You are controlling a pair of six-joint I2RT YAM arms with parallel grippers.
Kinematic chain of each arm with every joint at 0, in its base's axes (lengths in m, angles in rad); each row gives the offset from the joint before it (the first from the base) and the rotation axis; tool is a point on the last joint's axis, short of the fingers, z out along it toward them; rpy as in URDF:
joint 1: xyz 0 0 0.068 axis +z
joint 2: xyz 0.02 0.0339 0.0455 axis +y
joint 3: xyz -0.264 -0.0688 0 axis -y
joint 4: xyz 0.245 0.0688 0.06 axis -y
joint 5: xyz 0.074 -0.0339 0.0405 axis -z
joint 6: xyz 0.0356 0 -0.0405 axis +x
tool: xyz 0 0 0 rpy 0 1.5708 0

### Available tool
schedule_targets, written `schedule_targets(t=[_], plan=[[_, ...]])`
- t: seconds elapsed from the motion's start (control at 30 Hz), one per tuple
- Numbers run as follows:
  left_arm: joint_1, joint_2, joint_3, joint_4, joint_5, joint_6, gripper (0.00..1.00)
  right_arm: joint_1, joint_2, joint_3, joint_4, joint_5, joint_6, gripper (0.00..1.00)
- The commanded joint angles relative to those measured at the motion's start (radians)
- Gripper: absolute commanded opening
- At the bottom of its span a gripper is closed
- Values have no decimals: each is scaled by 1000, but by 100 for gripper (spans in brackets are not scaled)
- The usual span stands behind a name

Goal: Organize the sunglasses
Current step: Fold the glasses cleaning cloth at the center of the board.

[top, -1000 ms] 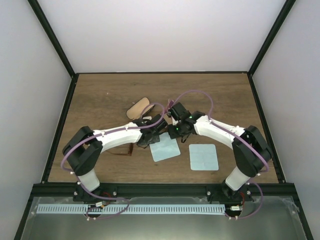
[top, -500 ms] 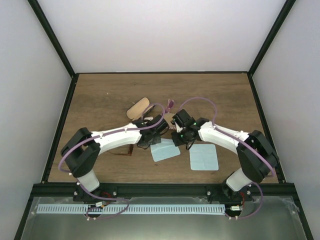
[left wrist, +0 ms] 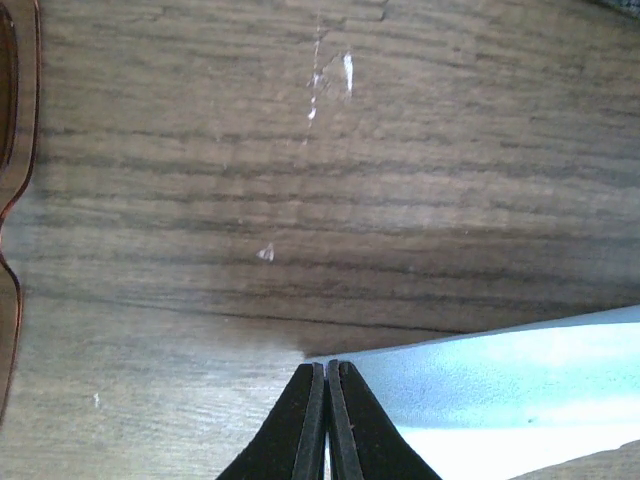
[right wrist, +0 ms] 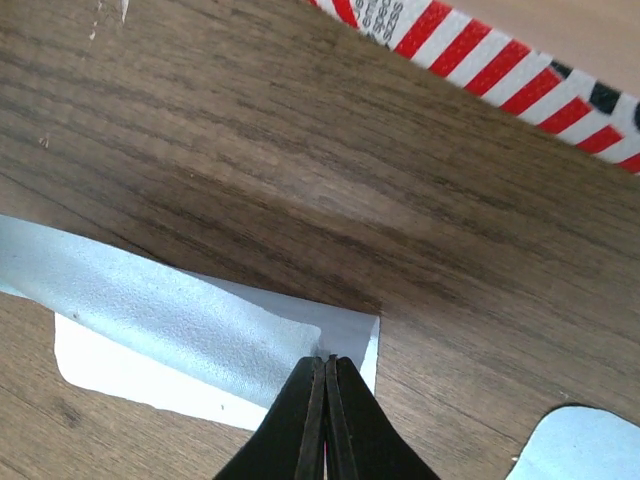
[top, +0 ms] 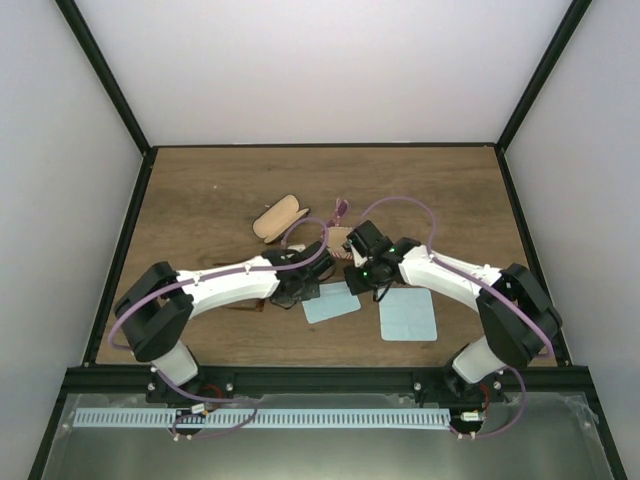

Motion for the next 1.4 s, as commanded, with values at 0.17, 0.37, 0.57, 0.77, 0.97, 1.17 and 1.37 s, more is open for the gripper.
schedule_targets(t=[0.17, 0.37, 0.57, 0.77, 0.97, 1.17, 1.37], plan=[[-40, -27, -33, -4, 16, -37, 4, -1, -25, -25, -11, -20, 10, 1], [-64, 20, -21, 18, 42, -21, 4, 0, -12, -30, -10, -11, 18, 1], [-70, 53, -20, 24, 57, -23, 4, -1, 4, -20, -10, 5, 15, 1], [-70, 70, -30, 15, 56, -24, 4, -1, 17, -26, -9, 0, 7, 1], [-67, 59, -21, -10, 18, -35, 4, -1, 28, -30, -5, -9, -1, 1], [-57, 60, -1, -33, -6, -36, 4, -1, 36, -29, -5, -21, -7, 1], [-55, 78, 19, -46, -10, -27, 4, -1, 39, -30, -4, -14, -10, 1]])
